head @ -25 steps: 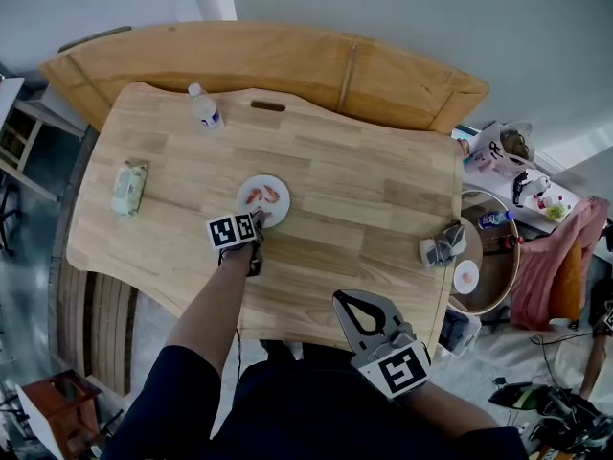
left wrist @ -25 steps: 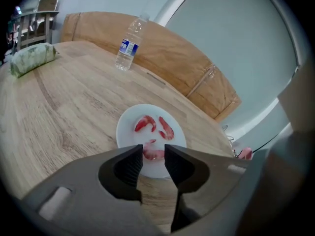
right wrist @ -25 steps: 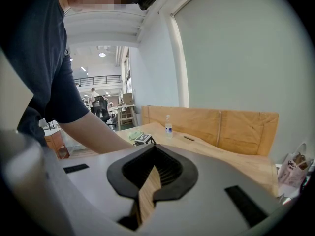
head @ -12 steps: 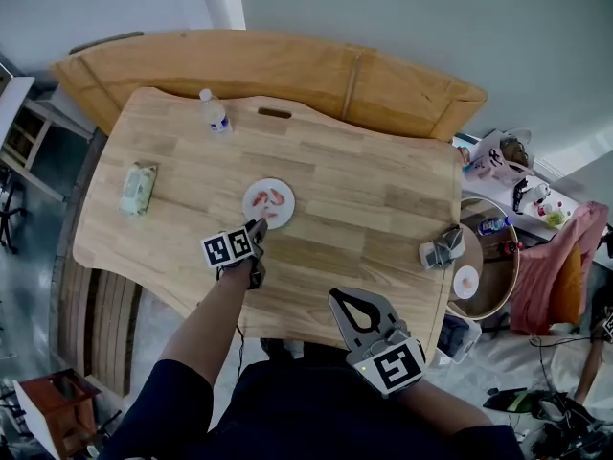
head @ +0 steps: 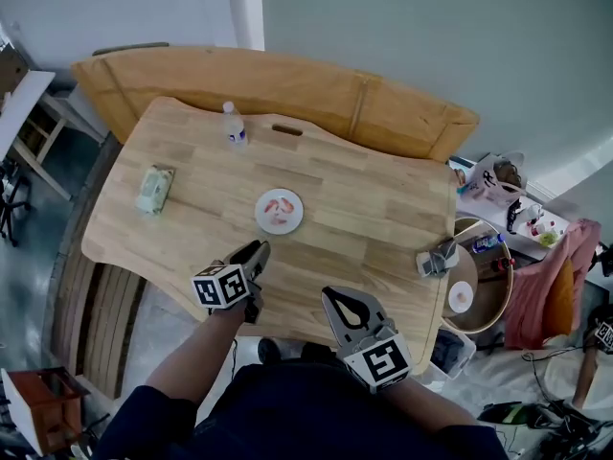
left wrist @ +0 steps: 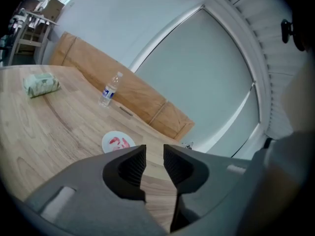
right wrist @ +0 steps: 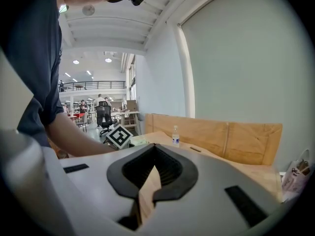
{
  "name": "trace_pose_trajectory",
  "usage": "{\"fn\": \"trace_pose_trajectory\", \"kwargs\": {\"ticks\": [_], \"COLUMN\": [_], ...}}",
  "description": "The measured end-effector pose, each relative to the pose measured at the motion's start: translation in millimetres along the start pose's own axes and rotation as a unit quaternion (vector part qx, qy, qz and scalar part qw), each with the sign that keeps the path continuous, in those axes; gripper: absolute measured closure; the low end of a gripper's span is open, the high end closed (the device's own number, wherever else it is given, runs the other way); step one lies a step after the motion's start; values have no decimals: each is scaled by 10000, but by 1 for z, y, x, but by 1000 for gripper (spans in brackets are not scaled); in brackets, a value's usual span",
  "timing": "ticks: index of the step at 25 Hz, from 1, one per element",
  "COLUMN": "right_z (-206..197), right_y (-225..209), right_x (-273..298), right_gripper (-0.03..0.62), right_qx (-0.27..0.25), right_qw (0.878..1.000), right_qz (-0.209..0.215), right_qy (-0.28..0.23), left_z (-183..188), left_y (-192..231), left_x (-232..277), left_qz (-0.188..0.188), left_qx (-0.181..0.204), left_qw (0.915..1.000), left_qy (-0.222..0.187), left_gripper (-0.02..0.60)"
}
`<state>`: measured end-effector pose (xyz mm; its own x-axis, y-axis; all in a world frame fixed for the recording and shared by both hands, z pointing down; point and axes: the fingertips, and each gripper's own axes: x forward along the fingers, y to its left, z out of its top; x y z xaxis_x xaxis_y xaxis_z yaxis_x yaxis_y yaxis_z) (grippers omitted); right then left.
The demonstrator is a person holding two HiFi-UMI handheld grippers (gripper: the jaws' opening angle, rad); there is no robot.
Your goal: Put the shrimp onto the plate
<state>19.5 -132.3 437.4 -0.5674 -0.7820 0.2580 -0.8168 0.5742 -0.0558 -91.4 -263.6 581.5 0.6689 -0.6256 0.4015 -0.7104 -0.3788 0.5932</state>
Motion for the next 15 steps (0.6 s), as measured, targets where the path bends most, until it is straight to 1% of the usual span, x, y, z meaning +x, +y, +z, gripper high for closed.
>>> {"fn": "trace_pose_trajectory", "kwargs": {"ticks": [6,9,12,15], "right_z": [9,11,13,16], "right_y": [24,40,53,64], "right_x": [2,4,7,9], "right_gripper": [585,585,585,585], "right_qx": [-70,-90,-103,-87], "right_qw": [9999,9999,9999,9999], "right_qz": [-9,33,65,102], "right_qy": [-127,-112,-110,-80], "left_z": [26,32,36,41], "left_y": [-50,-73,-93,-112], "left_x": [-65,-95,-123,-147], "left_qz": [-405,-646,-880,-1017], "left_qx": [573,723,924,1314], "left_qw": [9968,9936,9894,9828], "left_qy": [-392,-573,-696,-803], "left_gripper": [523,544,560,574]}}
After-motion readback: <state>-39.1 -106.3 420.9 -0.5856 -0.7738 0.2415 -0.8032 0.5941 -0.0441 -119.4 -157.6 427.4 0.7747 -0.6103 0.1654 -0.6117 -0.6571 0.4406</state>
